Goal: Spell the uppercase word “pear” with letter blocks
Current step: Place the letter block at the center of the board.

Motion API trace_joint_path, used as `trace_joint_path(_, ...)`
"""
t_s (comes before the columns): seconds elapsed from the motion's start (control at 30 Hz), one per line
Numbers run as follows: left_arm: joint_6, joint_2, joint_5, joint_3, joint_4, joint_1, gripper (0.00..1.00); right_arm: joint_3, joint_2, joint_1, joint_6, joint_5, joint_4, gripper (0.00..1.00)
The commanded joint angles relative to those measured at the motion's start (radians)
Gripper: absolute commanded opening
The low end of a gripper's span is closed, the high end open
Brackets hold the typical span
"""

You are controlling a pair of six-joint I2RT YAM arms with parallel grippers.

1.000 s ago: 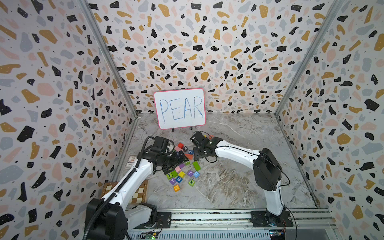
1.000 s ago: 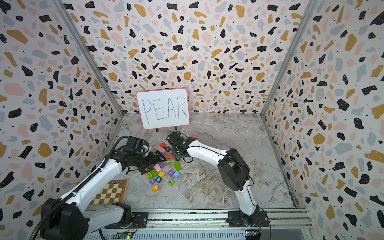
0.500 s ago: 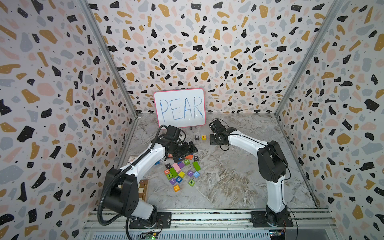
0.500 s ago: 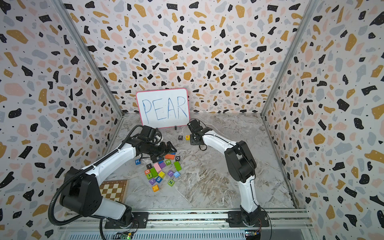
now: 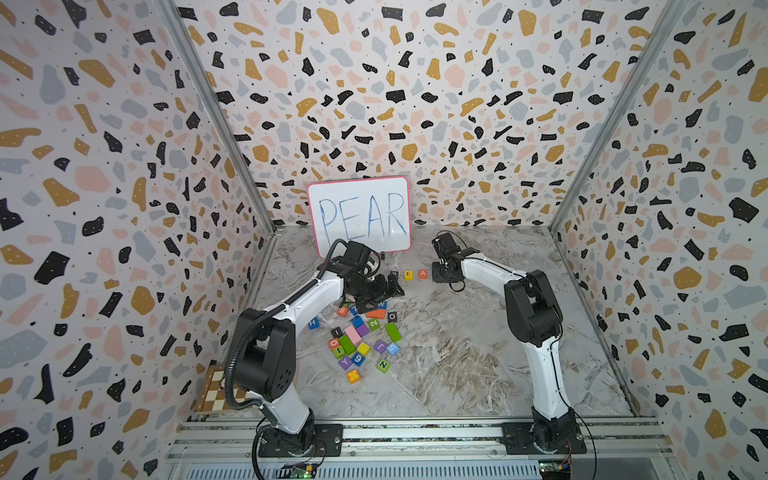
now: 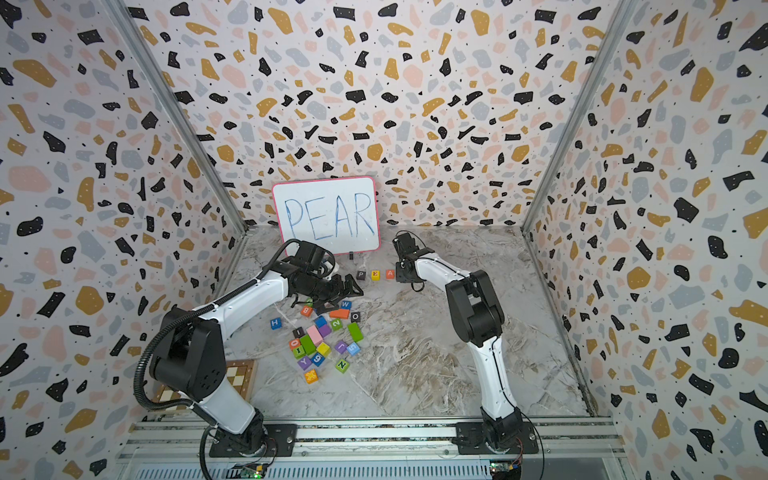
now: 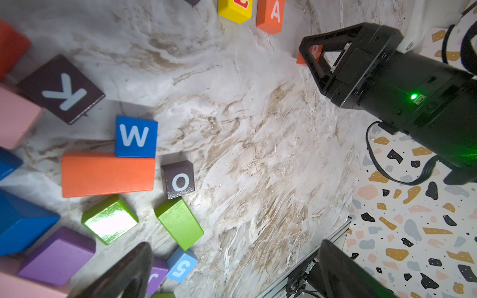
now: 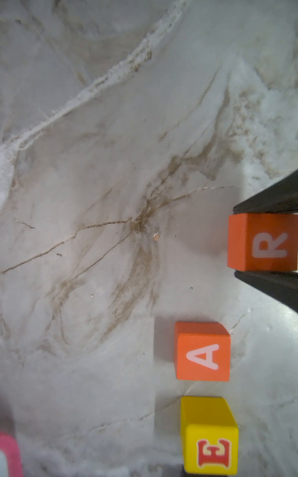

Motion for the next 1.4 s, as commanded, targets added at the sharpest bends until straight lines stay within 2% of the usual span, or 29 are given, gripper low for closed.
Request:
trace_joint_path(0.0, 0.02, 0.008, 0.017, 0.037, 0.005, -0.003, 0.99, 0.061, 0.01, -0.006, -0.012, -0.013, -0.021, 0.3)
trace_joint_path(0.47, 0.034, 0.023, 0.016, 0.053, -0.022, 0.003, 0.99, 0.247, 0.134, -0.019, -0.016, -0.027, -0.113, 0.31)
trace_joint_path(1.37, 0.027, -0.012, 0.005, 0.0, -0.021, 0.01, 0.99, 0.283, 0.161, -0.025, -0.013, -0.088, -0.161, 0.32)
